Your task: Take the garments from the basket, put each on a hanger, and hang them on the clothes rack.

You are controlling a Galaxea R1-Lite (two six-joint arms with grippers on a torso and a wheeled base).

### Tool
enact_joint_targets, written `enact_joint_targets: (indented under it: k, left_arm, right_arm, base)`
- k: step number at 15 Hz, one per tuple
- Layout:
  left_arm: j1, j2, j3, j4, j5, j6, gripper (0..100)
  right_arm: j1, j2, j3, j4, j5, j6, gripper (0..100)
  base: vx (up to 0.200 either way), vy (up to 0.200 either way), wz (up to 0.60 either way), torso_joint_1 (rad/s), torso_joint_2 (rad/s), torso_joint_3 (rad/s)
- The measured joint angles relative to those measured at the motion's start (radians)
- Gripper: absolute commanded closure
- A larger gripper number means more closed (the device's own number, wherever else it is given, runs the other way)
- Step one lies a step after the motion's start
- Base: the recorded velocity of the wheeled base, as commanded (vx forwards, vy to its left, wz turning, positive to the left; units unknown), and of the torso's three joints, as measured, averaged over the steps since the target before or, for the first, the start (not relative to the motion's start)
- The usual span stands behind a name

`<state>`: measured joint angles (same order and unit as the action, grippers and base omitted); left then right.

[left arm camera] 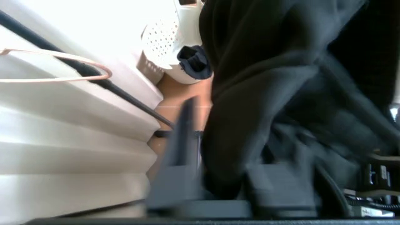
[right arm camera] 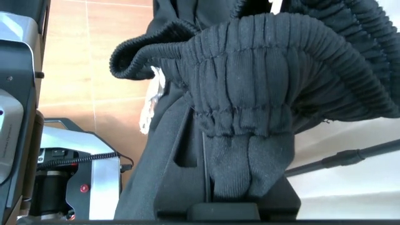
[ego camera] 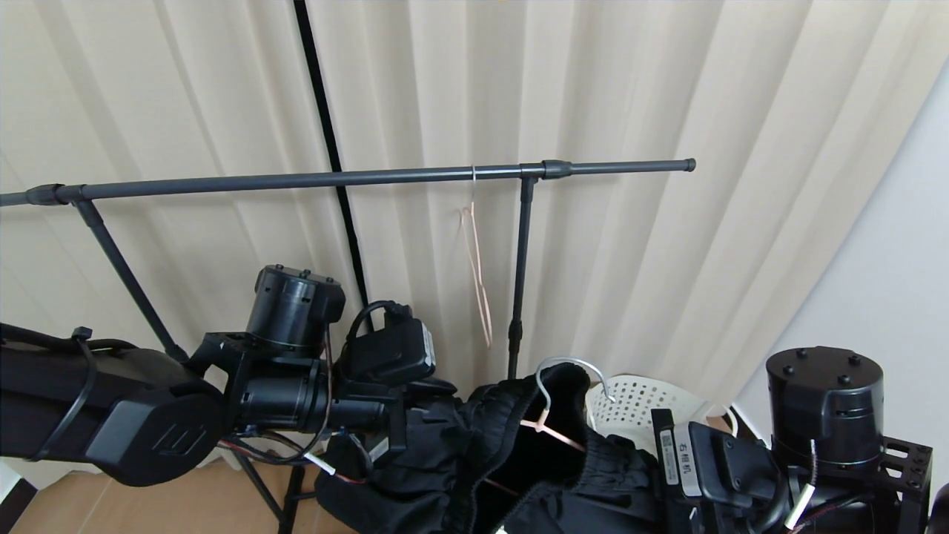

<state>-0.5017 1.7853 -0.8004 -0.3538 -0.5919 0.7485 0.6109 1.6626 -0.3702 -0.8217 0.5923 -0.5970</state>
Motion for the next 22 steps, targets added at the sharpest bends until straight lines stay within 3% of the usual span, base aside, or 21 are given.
enact_joint_targets:
  k: [8,9,18,22]
  left_arm:
    - [0.009,-0.059,0.055,-0.001,0.0,-0.001,100]
    - [0.009,-0.062,0.058,-0.001,0.0,-0.001,100]
    - [0.084,-0.099,0.074,0.0,0.004,-0.006,100]
    - [0.14,-0.145,0.103,0.0,0.001,-0.013,100]
  right_arm:
    - [-0.011,0.005,-0.02,-0.001,-0.007,0.014,100]
    - [-0.012,0.005,-0.02,-0.001,-0.006,0.022,0]
    - [-0.091,-0.008,-0.029,-0.002,0.003,0.025,0]
    - [-0.141,-0.017,-0.039,-0.001,0.079,0.025,0]
  base:
    - [0.0,0.0,0.0,0.0,0.0,0.0]
    - [0.0,0.0,0.0,0.0,0.0,0.0]
    - [0.0,0.0,0.0,0.0,0.0,0.0]
    - [0.0,0.0,0.0,0.0,0.0,0.0]
